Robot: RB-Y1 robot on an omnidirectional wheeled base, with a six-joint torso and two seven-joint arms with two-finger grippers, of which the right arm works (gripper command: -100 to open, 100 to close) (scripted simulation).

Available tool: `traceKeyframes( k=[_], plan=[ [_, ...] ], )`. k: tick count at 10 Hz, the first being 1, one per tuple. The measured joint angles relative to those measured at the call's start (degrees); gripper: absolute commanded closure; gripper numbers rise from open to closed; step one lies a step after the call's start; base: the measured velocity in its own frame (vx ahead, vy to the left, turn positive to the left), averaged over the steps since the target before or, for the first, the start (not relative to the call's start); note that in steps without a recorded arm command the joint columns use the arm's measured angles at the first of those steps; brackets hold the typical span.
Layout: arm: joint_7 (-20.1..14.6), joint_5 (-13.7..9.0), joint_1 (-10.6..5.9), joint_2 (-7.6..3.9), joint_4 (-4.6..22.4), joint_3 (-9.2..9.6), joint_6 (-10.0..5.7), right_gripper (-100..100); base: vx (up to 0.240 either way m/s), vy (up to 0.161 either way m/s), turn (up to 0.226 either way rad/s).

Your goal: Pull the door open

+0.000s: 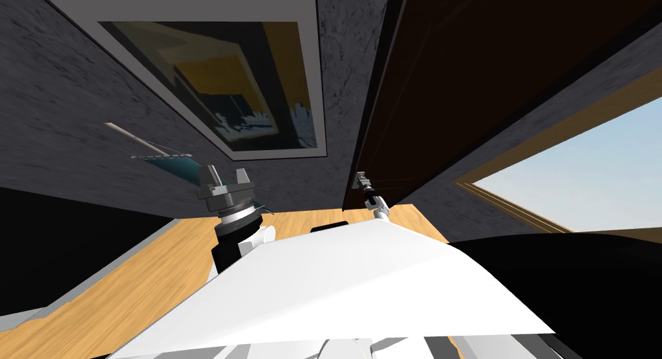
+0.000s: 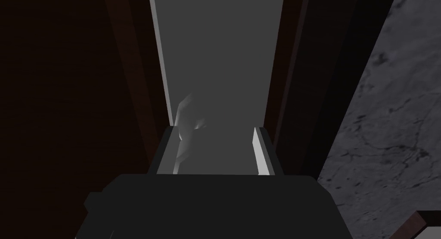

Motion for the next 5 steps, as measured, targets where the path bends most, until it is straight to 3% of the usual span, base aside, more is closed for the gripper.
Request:
traceKeyframes(
  k=[3,5],
  plan=[
    [0.0,0.0,0.01,0.00,0.0,0.01,0.00,100,-0.003,-0.004,0.013],
    [-2.2,-1.4,0.41,-0.33,-0.3,0.36,0.12,100,-0.021,-0.017,0.036]
  ],
)
